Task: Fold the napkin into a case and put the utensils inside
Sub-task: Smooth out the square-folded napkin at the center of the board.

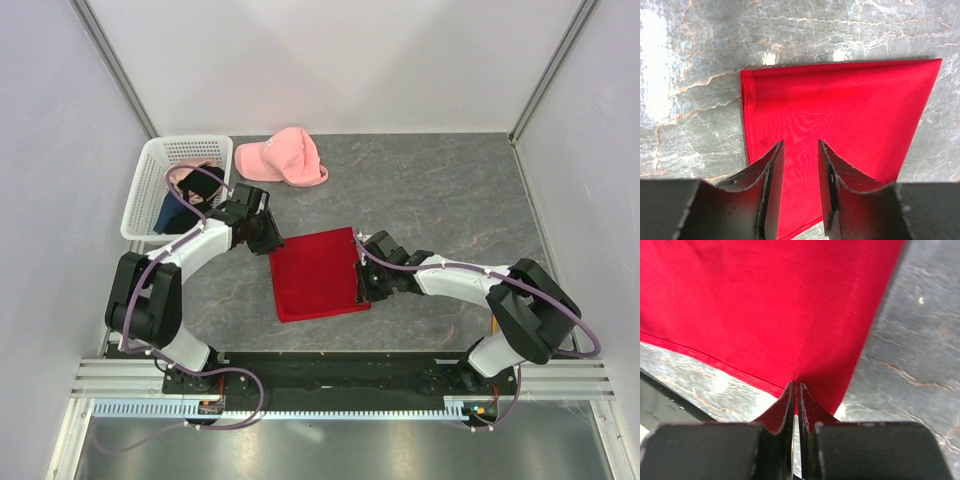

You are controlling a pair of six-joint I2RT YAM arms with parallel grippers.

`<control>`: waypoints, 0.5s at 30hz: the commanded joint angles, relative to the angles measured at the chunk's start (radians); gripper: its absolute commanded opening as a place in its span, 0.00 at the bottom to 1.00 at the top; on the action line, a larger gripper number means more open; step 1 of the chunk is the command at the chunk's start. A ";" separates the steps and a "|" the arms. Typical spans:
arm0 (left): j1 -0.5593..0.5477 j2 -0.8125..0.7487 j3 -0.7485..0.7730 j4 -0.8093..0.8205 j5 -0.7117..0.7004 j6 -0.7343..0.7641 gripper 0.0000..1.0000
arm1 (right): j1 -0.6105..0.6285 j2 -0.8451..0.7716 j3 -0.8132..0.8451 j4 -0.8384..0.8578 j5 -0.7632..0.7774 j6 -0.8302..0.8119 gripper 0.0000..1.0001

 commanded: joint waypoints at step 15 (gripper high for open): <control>0.064 0.121 0.109 -0.012 -0.036 0.045 0.33 | -0.029 -0.064 -0.077 0.079 0.069 0.012 0.07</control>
